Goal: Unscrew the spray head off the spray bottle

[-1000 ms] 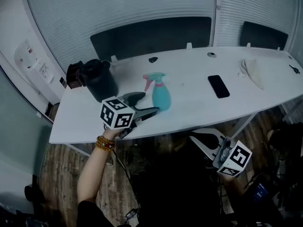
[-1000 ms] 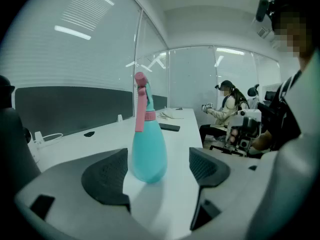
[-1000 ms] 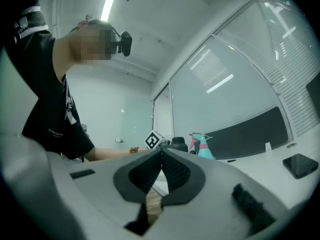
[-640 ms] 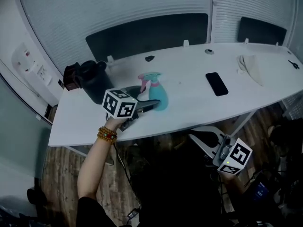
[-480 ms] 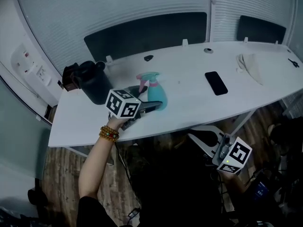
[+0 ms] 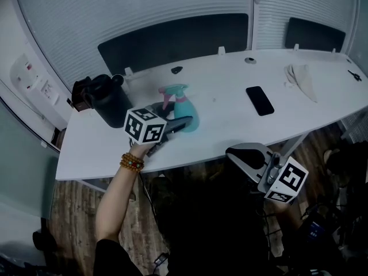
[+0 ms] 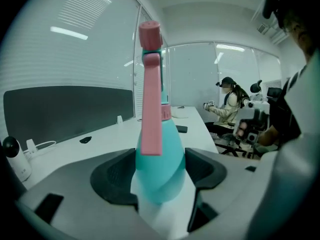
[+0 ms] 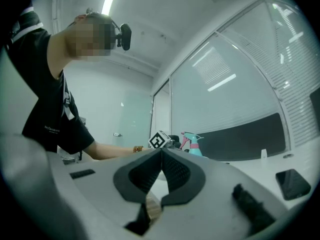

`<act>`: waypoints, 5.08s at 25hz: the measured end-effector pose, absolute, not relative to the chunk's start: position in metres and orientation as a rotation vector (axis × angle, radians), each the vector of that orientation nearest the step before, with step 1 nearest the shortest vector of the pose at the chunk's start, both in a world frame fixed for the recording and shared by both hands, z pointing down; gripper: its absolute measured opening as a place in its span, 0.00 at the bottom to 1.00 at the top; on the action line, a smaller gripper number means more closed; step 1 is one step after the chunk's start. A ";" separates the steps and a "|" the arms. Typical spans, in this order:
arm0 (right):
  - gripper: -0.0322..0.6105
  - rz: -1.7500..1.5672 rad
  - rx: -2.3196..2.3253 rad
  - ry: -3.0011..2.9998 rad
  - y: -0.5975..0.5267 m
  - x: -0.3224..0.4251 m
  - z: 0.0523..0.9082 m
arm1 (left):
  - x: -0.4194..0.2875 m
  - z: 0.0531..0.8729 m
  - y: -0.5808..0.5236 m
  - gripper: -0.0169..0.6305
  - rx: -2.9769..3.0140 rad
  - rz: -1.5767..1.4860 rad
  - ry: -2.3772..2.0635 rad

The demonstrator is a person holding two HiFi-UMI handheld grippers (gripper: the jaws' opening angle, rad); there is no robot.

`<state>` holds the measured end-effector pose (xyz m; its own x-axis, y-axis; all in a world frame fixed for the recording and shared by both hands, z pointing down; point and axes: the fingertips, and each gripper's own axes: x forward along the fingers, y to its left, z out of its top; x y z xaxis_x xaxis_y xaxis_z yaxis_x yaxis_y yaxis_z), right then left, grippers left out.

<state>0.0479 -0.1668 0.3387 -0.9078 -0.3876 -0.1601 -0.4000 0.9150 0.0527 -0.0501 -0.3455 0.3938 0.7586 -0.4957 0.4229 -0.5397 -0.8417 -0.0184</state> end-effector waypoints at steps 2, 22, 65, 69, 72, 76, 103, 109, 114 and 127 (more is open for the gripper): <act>0.05 0.179 -0.616 2.955 -0.177 0.046 0.330 | -0.049 0.388 -0.336 0.51 2.871 0.617 -0.803; 0.24 0.476 -0.735 3.174 -0.298 -0.043 0.277 | -0.044 0.353 -0.323 0.50 2.819 0.560 -0.814; 0.26 -0.286 0.182 3.163 -0.255 -0.042 0.232 | -0.016 0.297 -0.242 0.46 2.884 0.269 -0.075; 0.26 -0.184 0.209 3.201 -0.242 -0.046 0.231 | -0.011 0.296 -0.236 0.44 2.920 0.261 -0.068; 0.26 -0.132 -0.008 3.196 -0.260 -0.041 0.229 | -0.019 0.296 -0.252 0.46 3.015 0.208 -0.255; 0.26 -0.100 -0.100 3.161 -0.273 -0.036 0.224 | -0.019 0.316 -0.263 0.52 3.013 0.302 -0.305; 0.48 0.628 -0.730 3.207 -0.295 -0.021 0.225 | -0.036 0.345 -0.313 0.62 2.854 0.467 -1.027; 0.48 0.854 -0.971 3.092 -0.301 -0.041 0.214 | -0.025 0.350 -0.328 0.62 2.772 0.545 -1.193; 0.48 1.335 -1.312 2.870 -0.312 -0.039 0.205 | -0.023 0.350 -0.341 0.62 2.699 0.406 -1.249; 0.47 1.163 -0.360 3.383 -0.284 -0.021 0.214 | -0.035 0.351 -0.297 0.62 2.935 0.479 -0.655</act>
